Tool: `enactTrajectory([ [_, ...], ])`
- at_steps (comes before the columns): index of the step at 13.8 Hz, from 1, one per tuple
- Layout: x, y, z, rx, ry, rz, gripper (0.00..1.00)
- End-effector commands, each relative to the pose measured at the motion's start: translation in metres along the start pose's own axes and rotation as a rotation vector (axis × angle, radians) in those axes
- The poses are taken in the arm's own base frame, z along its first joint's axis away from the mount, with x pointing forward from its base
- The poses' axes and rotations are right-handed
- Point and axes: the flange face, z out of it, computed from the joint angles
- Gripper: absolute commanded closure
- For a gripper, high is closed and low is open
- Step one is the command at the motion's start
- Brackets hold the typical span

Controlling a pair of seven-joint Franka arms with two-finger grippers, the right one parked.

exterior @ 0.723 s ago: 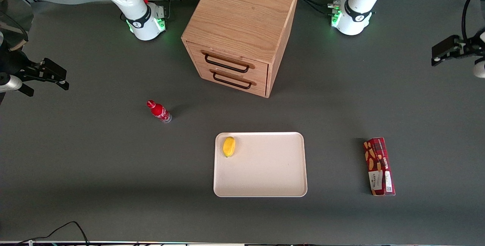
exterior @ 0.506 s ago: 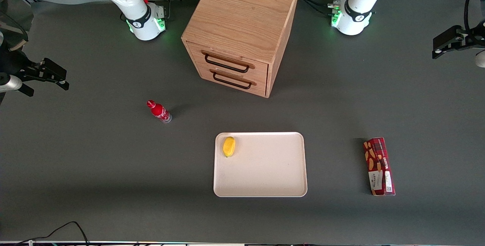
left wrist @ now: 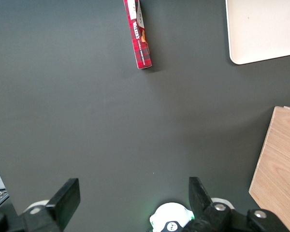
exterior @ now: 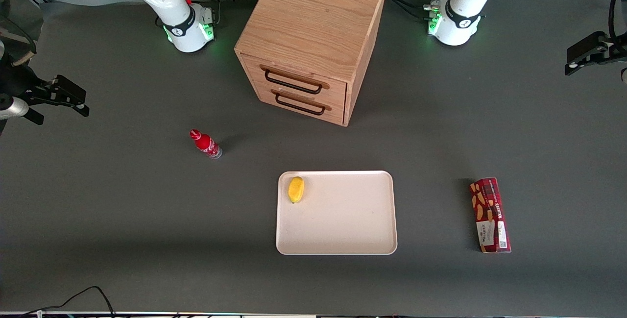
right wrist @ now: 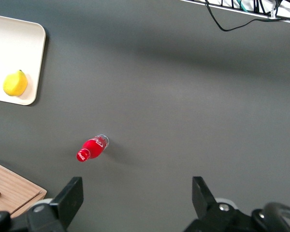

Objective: Place red cookie box on tray
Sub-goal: 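Move the open left gripper down over the red tartan cookie box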

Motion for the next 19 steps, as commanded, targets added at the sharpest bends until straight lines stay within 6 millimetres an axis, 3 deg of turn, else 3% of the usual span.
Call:
enactTrajectory([
  [1, 0.008, -0.006, 0.006, -0.011, 0.012, 0.006, 0.0],
  [3, 0.041, -0.014, 0.031, -0.029, 0.043, 0.0, 0.0],
  [6, 0.107, -0.033, 0.097, -0.059, 0.082, -0.031, 0.0],
  [11, 0.198, -0.051, 0.238, -0.082, 0.145, -0.126, 0.0],
  [15, 0.23, -0.051, 0.324, -0.083, 0.192, -0.142, 0.0],
  [19, 0.236, -0.04, 0.384, -0.07, 0.185, -0.177, 0.0],
])
